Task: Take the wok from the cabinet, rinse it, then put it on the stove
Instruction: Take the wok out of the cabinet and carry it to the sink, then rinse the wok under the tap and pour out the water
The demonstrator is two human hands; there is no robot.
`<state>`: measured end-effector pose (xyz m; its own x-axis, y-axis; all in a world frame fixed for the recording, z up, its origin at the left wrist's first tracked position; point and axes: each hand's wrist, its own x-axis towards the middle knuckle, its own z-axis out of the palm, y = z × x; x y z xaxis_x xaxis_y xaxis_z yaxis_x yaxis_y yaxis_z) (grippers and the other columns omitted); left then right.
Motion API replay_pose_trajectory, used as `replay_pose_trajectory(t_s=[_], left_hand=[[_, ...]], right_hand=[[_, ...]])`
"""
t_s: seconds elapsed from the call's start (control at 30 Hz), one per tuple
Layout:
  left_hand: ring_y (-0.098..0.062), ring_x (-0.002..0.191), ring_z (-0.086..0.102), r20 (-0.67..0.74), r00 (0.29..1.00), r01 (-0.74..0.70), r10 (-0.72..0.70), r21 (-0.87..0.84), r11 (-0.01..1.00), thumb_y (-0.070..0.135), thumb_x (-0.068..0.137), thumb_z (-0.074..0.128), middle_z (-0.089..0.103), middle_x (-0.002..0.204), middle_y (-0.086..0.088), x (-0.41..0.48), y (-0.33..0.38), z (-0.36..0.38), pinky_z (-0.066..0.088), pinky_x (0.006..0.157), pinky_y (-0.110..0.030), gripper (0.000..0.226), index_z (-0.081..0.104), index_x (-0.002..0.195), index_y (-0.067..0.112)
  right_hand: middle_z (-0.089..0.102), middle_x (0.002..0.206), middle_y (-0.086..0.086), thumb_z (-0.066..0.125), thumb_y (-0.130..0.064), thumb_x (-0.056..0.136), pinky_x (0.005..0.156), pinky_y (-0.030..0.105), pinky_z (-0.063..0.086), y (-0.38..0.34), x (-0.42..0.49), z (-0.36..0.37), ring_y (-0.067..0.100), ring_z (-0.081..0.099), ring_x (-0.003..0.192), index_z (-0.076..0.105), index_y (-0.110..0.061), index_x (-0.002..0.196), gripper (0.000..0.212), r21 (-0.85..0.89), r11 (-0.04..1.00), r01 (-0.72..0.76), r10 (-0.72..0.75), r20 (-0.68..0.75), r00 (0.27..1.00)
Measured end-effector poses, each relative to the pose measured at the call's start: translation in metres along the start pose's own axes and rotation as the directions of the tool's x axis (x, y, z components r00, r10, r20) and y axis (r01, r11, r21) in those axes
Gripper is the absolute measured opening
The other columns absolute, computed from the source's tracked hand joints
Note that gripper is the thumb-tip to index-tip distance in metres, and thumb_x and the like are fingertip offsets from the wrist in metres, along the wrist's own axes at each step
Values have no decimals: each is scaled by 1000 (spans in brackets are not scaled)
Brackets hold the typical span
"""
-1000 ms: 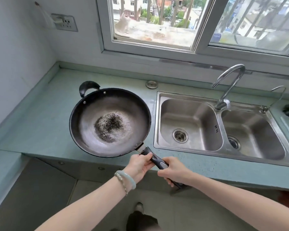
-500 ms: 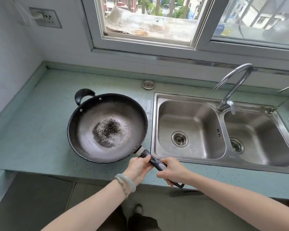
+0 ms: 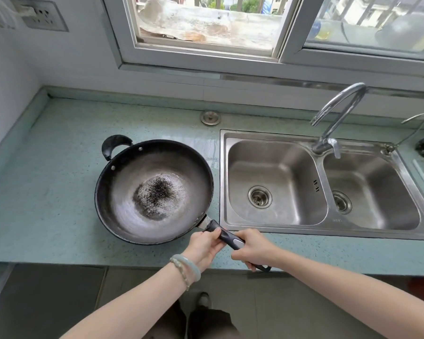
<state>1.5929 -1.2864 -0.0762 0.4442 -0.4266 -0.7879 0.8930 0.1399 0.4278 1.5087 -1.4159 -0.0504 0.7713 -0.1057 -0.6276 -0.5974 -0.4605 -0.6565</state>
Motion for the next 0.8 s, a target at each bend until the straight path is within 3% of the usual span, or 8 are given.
replay_pose_trajectory(t_s=[0.2,0.3,0.4,0.53,0.67,0.8], left_hand=[[-33,87,64,35,999,37,-35,-56,998,-10,91,48,63,93,-27,1,2,0,53,71,-37,10,56,95,-15],[-32,91,63,56,995,80,-77,-57,995,-8,92,46,62,97,-27,-1,4,-4,51,79,-39,14,56,99,-14],[-33,99,61,88,986,130,-140,110,985,3,92,49,62,104,-24,-8,9,-15,51,88,-38,20,58,107,-8],[-27,99,64,34,984,148,-173,380,913,13,92,55,65,110,-17,-20,20,-44,53,78,-35,16,61,102,3],[-21,95,69,76,993,27,-94,622,783,21,91,59,72,104,-10,-41,46,-74,53,78,-30,22,66,105,6],[-17,98,69,190,979,-189,75,711,677,21,96,53,74,103,-5,-67,89,-90,53,82,-26,21,66,107,8]], right_hand=[[54,47,-4,58,-15,69,38,21,42,-4,2,-5,16,56,38,50,-18,78,13,-12,1000,-22,22,71,997],[61,64,-5,63,-38,76,50,24,47,-6,3,-11,6,58,50,55,-21,90,23,-136,990,-34,51,126,991],[63,78,-11,58,-66,72,60,26,43,-8,5,-20,6,58,66,56,-29,95,43,-243,969,-47,79,125,989],[66,101,-9,60,-64,74,81,29,48,-8,7,-31,7,62,90,49,-32,122,60,-177,983,-48,57,47,997],[65,109,-4,62,-45,86,91,33,48,-9,10,-41,12,61,100,57,-30,113,32,-112,994,1,-6,-41,999],[70,96,-5,60,-30,89,84,31,54,-15,15,-44,8,65,88,63,-30,97,8,-68,993,95,-103,-132,986]])
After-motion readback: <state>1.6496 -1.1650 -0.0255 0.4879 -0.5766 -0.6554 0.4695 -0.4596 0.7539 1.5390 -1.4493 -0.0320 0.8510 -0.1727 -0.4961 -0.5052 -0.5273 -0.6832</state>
